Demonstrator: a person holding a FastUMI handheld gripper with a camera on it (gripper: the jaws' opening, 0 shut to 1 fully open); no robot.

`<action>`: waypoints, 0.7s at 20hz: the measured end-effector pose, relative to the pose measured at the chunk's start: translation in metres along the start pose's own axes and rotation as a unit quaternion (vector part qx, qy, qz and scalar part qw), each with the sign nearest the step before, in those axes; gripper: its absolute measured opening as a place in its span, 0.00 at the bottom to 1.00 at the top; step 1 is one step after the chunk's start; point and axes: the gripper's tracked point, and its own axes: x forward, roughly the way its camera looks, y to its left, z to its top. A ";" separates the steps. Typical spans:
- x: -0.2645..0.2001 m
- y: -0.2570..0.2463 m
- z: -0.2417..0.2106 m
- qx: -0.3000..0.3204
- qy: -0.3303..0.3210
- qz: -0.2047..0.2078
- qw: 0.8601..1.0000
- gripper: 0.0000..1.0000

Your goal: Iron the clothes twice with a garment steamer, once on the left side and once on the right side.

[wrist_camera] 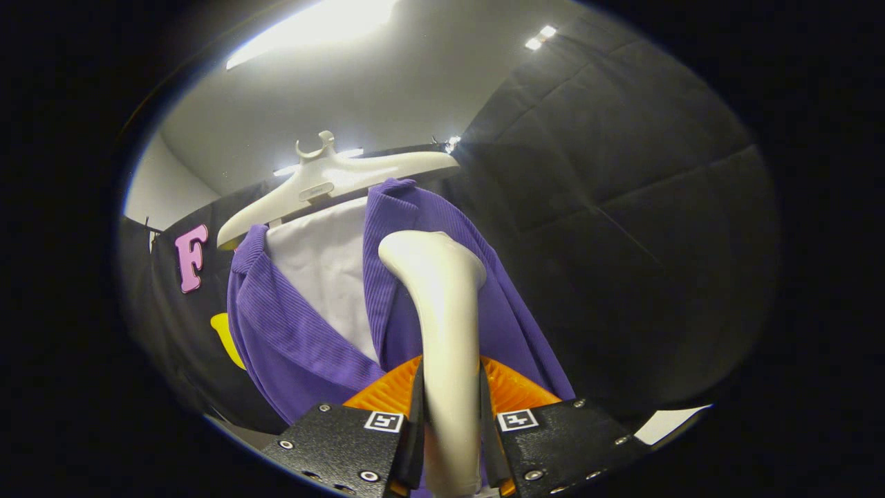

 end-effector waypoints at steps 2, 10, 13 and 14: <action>-0.004 -0.015 -0.013 0.005 0.009 -0.003 1.000 0.35; -0.022 -0.045 -0.071 -0.003 0.069 0.000 0.998 0.35; -0.025 -0.053 -0.086 -0.003 0.085 -0.001 0.996 0.35; -0.028 -0.058 -0.092 -0.001 0.091 -0.003 0.996 0.35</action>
